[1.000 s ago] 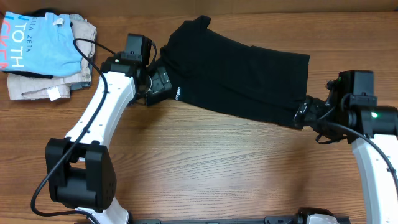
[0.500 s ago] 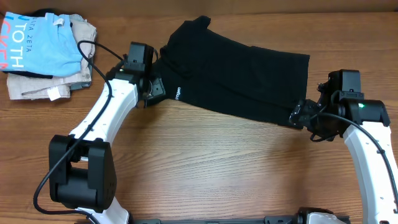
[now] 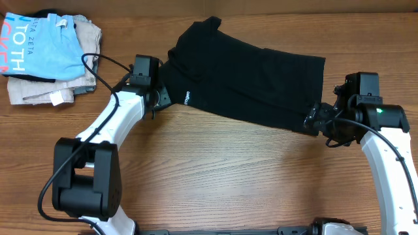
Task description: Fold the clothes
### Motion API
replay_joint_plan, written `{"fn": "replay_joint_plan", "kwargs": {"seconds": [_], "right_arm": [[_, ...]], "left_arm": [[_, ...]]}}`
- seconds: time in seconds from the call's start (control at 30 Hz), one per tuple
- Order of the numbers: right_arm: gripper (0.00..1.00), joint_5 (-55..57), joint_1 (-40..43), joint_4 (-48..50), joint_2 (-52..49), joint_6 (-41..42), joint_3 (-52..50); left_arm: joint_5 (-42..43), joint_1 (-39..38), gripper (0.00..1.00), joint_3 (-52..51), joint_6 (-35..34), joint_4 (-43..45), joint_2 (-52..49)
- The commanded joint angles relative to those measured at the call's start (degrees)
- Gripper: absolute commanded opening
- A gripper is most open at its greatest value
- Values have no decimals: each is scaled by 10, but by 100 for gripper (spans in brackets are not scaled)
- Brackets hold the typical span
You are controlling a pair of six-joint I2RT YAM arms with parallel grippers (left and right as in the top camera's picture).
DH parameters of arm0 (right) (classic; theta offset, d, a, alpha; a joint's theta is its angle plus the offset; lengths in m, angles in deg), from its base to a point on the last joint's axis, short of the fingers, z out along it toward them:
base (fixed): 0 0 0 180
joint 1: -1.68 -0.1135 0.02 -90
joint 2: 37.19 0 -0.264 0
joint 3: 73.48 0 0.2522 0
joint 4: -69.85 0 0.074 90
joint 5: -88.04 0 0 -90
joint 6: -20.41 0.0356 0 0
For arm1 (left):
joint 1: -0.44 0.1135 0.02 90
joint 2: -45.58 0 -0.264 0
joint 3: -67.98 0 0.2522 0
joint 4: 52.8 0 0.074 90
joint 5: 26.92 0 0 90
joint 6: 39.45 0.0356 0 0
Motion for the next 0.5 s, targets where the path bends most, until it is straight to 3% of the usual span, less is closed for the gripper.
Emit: {"fn": "replay_joint_plan", "kwargs": {"seconds": [0.0,0.1,0.2,0.47], "right_arm": [[80,-5,3,6,2,-2,-1],[80,-5,3,7,2,-2,-1],[80,-5,3,11,2,-2,-1],[80,-5,3,28,2,-2,-1]], "left_arm": [[12,3,19,-6,3,6,-32],[12,3,24,-6,3,17,-43],[18,3,39,-4,3,35,-43],[161,3,49,53,14,29,-43]]}}
